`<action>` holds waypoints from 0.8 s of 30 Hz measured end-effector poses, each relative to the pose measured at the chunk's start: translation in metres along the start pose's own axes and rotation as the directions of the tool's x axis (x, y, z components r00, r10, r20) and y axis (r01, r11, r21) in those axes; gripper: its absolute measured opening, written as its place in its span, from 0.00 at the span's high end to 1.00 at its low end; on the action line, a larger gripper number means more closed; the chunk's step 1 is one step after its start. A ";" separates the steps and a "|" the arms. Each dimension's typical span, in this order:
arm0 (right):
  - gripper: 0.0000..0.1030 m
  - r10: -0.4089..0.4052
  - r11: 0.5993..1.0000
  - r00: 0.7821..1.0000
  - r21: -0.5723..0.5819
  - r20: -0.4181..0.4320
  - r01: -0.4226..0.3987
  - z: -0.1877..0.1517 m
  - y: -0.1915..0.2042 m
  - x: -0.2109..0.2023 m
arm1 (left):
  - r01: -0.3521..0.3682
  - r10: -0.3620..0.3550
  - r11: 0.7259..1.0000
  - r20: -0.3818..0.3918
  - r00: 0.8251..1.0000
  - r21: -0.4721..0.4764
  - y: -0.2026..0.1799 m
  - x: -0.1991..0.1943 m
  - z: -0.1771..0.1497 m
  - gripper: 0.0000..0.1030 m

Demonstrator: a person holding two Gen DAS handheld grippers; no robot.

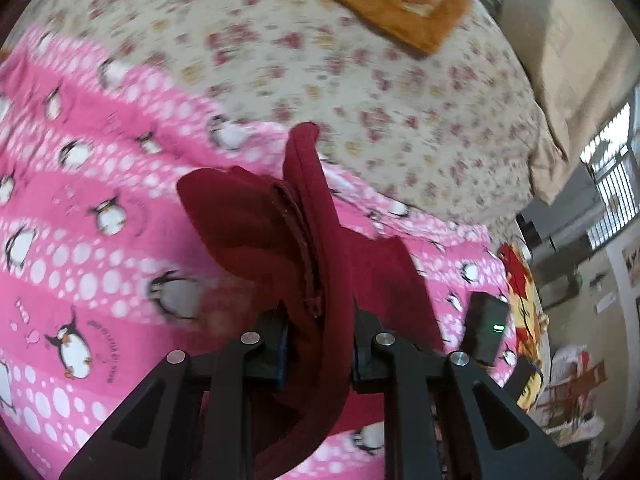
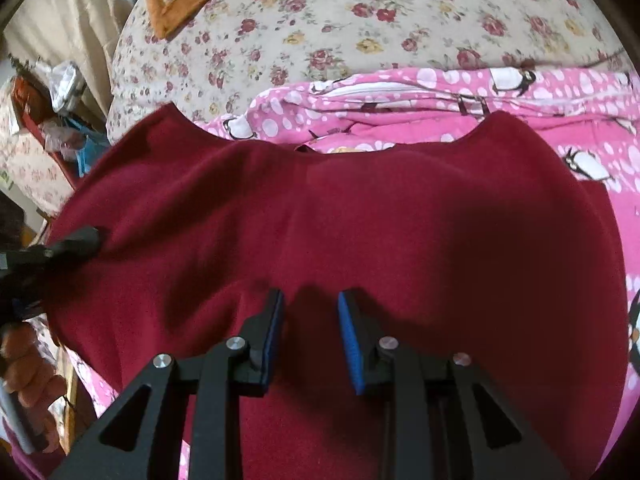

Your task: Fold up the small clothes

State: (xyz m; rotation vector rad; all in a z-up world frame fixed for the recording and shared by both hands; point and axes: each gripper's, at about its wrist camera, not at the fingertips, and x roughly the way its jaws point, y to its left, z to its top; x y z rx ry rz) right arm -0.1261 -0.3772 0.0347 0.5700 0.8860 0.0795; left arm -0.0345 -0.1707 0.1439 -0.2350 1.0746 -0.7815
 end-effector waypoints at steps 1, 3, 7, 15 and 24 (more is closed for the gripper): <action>0.73 0.010 1.000 1.000 0.014 0.000 -0.010 0.000 -0.002 -0.001 | 0.000 0.000 1.000 -0.007 1.000 0.017 -0.014 0.002 0.001 1.00; 0.73 0.029 0.998 1.000 0.046 -0.003 -0.029 0.001 -0.006 -0.004 | 0.000 0.001 0.999 -0.023 1.000 0.052 -0.038 0.008 0.002 1.00; 0.67 0.054 0.978 0.998 0.199 0.043 -0.061 0.002 -0.033 -0.034 | -0.004 0.010 0.994 -0.053 0.999 0.112 -0.079 0.029 -0.002 1.00; 0.63 0.194 0.849 0.960 0.456 0.200 -0.267 -0.010 -0.108 -0.065 | 0.044 -0.022 0.993 -0.189 0.982 0.109 -0.107 0.100 -0.038 0.94; 0.64 0.263 0.754 0.922 0.536 0.284 -0.380 -0.019 -0.124 -0.066 | 0.200 -0.158 0.952 -0.184 0.970 0.234 -0.150 0.040 -0.033 0.74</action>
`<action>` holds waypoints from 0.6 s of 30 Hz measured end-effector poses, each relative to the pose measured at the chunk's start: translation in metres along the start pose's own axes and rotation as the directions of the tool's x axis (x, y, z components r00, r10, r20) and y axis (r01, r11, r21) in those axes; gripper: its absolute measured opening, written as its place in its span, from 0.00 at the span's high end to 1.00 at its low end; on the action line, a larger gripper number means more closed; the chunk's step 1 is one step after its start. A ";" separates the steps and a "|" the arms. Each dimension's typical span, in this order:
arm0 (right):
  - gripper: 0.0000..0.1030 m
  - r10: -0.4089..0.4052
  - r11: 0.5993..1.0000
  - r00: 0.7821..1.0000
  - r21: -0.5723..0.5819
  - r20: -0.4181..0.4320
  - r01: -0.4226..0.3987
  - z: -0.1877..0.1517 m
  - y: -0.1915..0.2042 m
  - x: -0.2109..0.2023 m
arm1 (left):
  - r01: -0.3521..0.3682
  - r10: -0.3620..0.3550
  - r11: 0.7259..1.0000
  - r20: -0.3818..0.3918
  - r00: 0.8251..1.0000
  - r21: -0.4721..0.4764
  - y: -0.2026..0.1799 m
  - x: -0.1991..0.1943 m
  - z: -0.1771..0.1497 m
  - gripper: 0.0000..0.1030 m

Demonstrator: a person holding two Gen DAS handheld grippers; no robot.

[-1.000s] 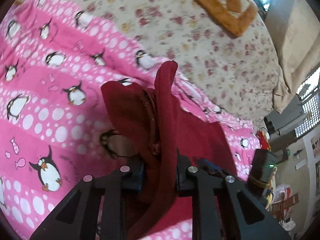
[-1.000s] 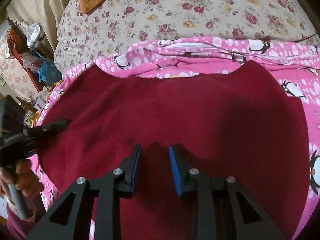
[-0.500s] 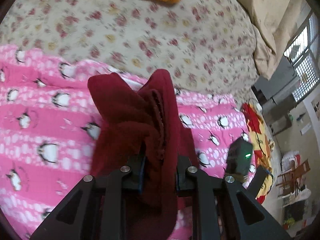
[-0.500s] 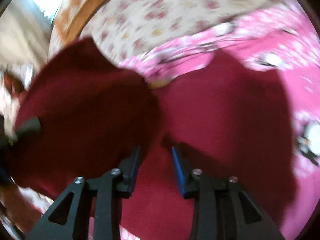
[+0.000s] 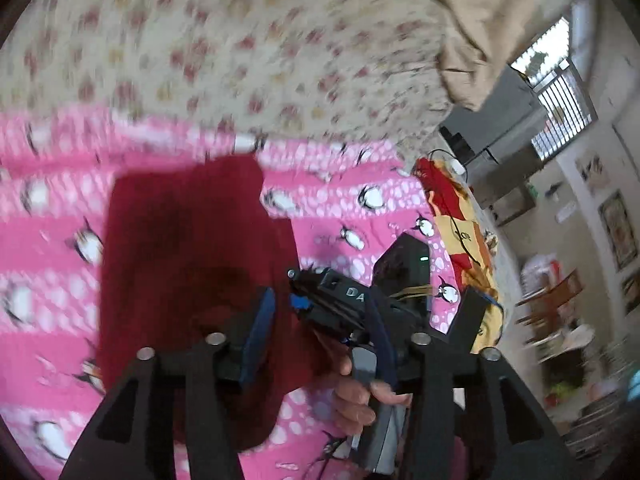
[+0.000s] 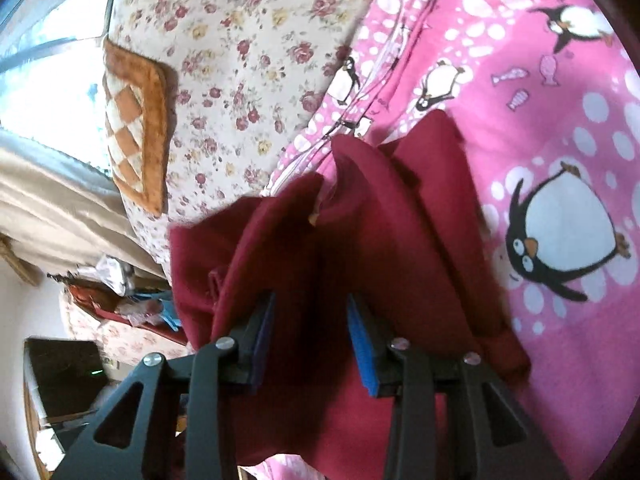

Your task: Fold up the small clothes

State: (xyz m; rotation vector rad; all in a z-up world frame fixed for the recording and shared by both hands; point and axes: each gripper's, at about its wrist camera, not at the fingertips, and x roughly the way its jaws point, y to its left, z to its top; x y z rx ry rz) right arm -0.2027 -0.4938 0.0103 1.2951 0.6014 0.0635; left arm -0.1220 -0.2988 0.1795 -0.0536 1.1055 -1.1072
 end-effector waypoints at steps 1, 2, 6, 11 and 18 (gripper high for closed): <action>0.64 0.005 1.000 1.000 0.006 0.003 -0.005 0.000 0.000 -0.001 | -0.017 0.017 1.000 0.024 1.000 0.025 -0.004 -0.011 -0.001 0.74; 0.63 0.006 1.000 1.000 0.012 0.003 -0.006 0.000 -0.001 -0.002 | -0.029 0.028 0.999 0.037 0.999 0.030 -0.002 -0.019 -0.003 0.74; 0.49 -0.024 0.998 0.999 0.061 0.038 0.022 0.001 -0.003 -0.014 | -0.124 0.131 0.989 0.085 0.988 -0.081 0.038 -0.042 -0.016 0.74; 0.43 0.045 0.994 0.996 0.092 0.072 -0.052 -0.001 -0.012 -0.020 | -0.170 0.174 0.976 0.016 0.985 -0.138 0.076 -0.025 -0.043 0.74; 0.32 0.007 1.000 0.999 -0.017 0.040 -0.006 -0.006 0.006 -0.018 | -0.160 0.158 0.986 -0.056 0.986 -0.044 0.058 0.016 -0.077 0.74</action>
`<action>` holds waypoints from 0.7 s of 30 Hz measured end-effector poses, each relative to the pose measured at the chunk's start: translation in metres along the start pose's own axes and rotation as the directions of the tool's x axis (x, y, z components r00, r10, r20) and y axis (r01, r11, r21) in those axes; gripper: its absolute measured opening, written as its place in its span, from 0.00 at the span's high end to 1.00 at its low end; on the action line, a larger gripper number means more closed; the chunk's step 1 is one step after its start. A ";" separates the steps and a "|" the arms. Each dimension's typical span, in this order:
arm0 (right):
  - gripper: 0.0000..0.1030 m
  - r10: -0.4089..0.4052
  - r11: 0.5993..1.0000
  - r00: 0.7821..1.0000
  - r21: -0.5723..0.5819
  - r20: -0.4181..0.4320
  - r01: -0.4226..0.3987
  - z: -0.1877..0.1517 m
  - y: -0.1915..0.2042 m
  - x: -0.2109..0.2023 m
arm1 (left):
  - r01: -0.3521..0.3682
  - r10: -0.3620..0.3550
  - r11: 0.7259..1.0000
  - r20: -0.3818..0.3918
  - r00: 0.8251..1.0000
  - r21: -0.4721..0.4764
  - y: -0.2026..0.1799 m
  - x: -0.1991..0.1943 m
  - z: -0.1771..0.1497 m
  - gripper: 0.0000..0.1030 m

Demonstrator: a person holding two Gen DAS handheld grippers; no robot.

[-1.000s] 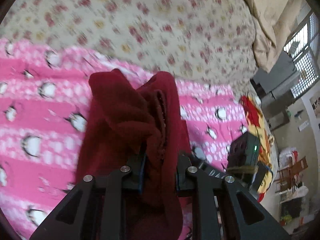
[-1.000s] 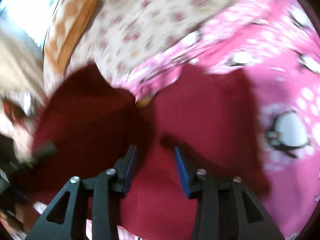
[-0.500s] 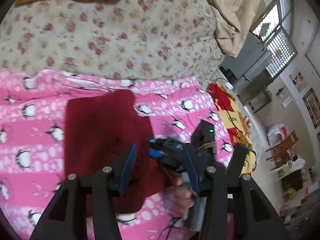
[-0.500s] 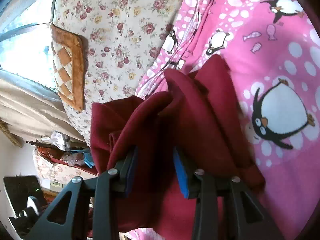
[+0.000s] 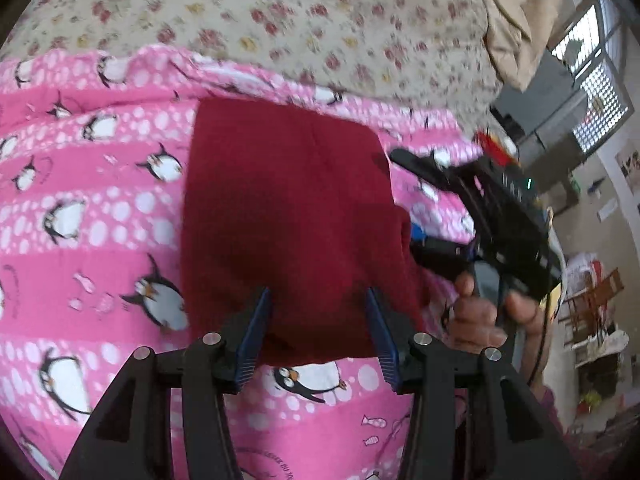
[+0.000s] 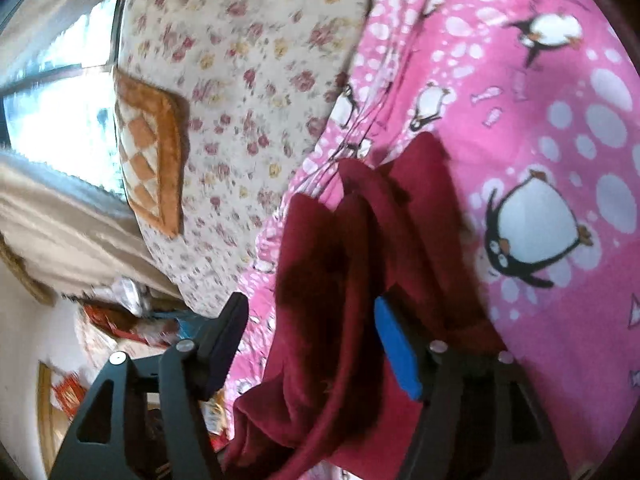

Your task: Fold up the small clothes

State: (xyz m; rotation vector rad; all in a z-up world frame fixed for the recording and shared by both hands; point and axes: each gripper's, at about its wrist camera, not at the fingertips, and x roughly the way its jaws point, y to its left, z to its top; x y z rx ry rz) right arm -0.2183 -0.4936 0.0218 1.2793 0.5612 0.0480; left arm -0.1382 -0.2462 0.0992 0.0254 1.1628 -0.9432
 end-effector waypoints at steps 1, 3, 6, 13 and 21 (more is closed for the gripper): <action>0.32 -0.018 1.000 1.000 -0.020 -0.008 0.018 0.000 0.003 0.002 | 0.000 0.000 1.000 -0.009 1.000 0.000 -0.001 0.005 -0.003 0.74; 0.32 -0.043 0.998 0.999 -0.051 -0.019 0.042 -0.001 0.006 0.004 | -0.012 0.012 1.000 -0.018 1.000 0.004 0.000 0.014 -0.010 0.74; 0.31 -0.087 0.992 0.995 -0.091 -0.045 0.082 0.000 0.012 0.008 | -0.012 0.013 1.000 -0.011 1.000 0.009 0.001 0.015 -0.014 0.74; 0.45 -0.273 0.902 0.961 -0.362 -0.053 0.236 -0.011 0.043 0.034 | -0.037 0.037 0.999 -0.003 0.999 0.015 -0.003 0.013 -0.013 0.74; 0.79 -0.365 0.699 0.928 -0.637 0.071 0.324 -0.015 0.102 0.020 | -0.036 0.032 0.998 0.076 0.997 0.045 -0.019 -0.018 -0.004 0.74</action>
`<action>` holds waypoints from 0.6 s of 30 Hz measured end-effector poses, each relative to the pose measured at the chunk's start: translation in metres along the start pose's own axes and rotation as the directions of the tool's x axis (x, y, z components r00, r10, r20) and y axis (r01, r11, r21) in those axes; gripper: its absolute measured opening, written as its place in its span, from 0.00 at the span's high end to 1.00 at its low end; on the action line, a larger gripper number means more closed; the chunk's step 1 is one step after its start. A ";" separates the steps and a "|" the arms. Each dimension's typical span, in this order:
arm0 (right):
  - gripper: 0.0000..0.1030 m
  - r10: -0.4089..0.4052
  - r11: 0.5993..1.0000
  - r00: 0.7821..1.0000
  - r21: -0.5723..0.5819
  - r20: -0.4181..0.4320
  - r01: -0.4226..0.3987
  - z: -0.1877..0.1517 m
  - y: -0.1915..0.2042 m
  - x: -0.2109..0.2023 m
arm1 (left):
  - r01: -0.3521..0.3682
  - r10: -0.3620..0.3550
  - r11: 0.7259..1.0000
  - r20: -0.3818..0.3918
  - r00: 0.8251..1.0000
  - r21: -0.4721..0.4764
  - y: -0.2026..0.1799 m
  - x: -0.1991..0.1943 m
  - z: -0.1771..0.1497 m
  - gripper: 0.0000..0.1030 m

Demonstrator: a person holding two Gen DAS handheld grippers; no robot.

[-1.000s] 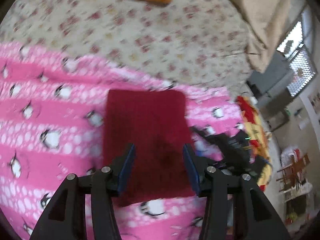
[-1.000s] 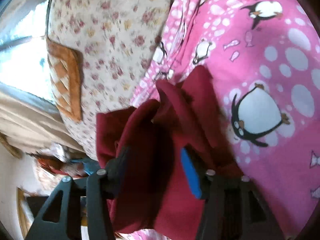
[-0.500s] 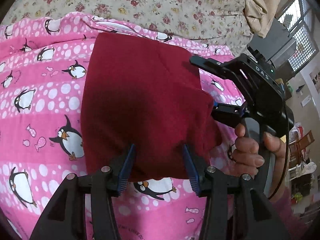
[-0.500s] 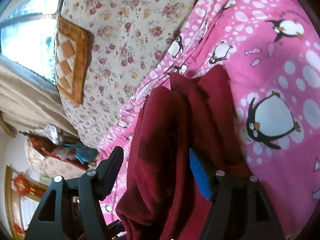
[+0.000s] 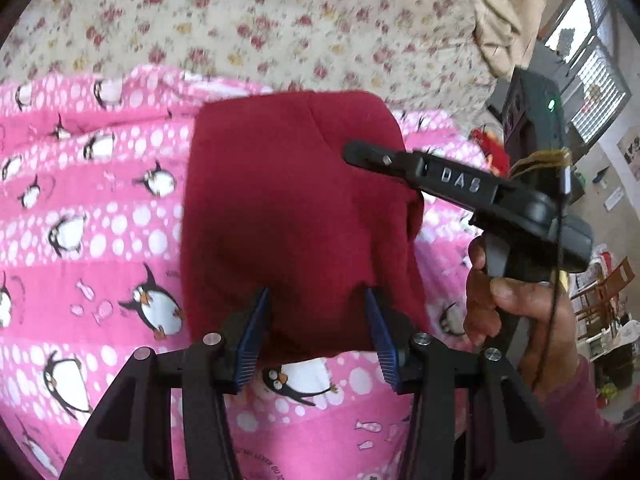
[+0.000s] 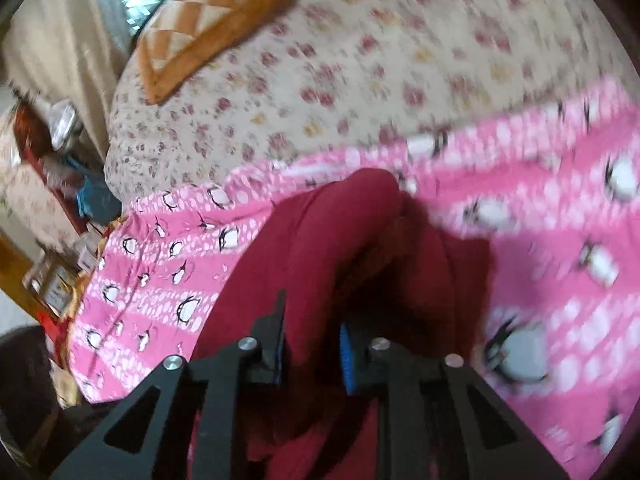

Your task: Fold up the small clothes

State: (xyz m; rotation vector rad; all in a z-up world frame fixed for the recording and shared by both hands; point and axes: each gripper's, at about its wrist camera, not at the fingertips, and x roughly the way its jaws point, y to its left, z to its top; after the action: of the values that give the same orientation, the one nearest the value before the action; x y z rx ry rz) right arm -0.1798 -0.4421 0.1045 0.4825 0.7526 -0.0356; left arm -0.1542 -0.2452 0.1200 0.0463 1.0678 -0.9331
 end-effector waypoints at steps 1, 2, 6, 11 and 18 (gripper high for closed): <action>0.79 -0.024 1.000 1.000 -0.017 0.005 0.024 0.004 -0.002 -0.005 | -0.002 0.002 1.000 0.012 1.000 -0.002 0.000 -0.003 0.001 0.74; 0.80 -0.041 0.999 0.999 -0.020 0.004 0.041 0.008 -0.005 -0.007 | -0.006 0.006 1.000 0.022 1.000 -0.005 0.001 -0.006 0.002 0.74; 0.79 -0.118 0.993 0.992 0.007 -0.044 0.118 0.008 -0.034 0.002 | -0.059 0.060 0.998 0.025 0.998 -0.020 0.009 0.000 0.005 0.74; 0.79 -0.076 0.989 0.995 0.125 -0.067 0.084 -0.009 -0.068 0.015 | -0.115 0.116 0.991 0.006 0.993 -0.066 0.027 0.018 0.011 0.74; 0.66 -0.073 0.987 0.994 0.137 -0.076 0.083 -0.008 -0.067 0.012 | -0.124 0.127 0.985 0.022 0.992 -0.117 0.046 0.039 0.034 0.74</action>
State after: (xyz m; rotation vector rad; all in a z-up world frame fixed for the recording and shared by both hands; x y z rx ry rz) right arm -0.1894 -0.4967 0.0641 0.5897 0.8418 -0.1461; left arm -0.0924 -0.2565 0.0899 0.0039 1.0771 -0.7554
